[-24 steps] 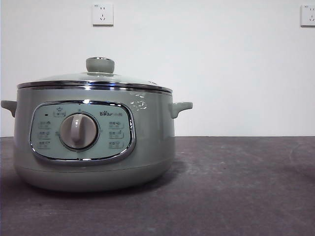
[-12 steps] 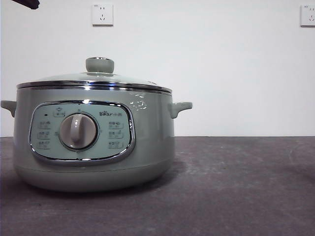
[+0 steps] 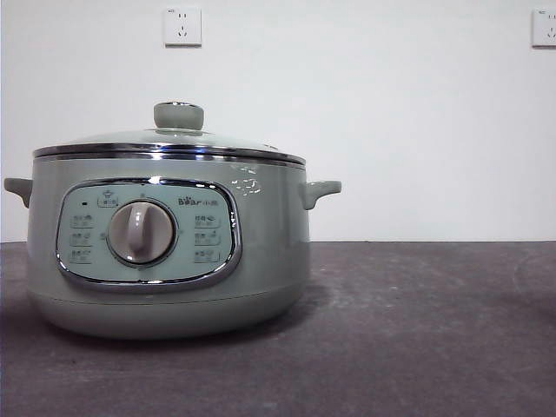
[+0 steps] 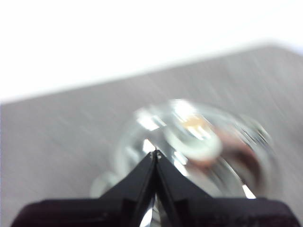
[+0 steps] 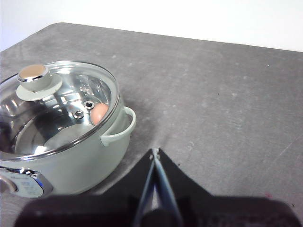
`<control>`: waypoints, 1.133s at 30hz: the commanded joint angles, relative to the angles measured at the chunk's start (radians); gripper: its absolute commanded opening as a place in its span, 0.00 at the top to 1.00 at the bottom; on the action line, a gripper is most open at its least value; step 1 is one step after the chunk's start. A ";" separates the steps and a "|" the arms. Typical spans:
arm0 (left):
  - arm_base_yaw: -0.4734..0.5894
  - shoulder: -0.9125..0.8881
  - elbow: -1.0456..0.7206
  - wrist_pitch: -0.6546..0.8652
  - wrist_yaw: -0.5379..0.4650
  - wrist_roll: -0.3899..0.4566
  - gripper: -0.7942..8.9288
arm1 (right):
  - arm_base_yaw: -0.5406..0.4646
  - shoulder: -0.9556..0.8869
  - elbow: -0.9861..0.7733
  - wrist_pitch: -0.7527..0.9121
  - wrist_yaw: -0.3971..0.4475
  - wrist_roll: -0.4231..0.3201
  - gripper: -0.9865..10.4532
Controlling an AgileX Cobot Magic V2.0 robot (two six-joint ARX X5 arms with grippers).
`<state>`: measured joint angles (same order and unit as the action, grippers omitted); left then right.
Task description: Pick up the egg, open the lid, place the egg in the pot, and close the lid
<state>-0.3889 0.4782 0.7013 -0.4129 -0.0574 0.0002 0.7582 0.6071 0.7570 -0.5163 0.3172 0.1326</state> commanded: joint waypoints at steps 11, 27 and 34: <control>0.301 -0.301 -0.502 0.223 0.116 0.002 0.92 | 0.002 -0.002 -0.010 0.007 0.003 0.008 0.91; 0.365 -0.468 -0.698 0.225 0.112 0.001 0.92 | 0.002 -0.002 -0.010 0.007 0.003 0.008 0.91; 0.364 -0.476 -0.698 0.227 0.111 0.001 0.92 | 0.002 -0.002 -0.010 0.007 0.003 0.008 0.91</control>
<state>-0.0280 0.0048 0.0193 -0.1844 0.0555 -0.0002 0.7582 0.6071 0.7570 -0.5163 0.3172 0.1322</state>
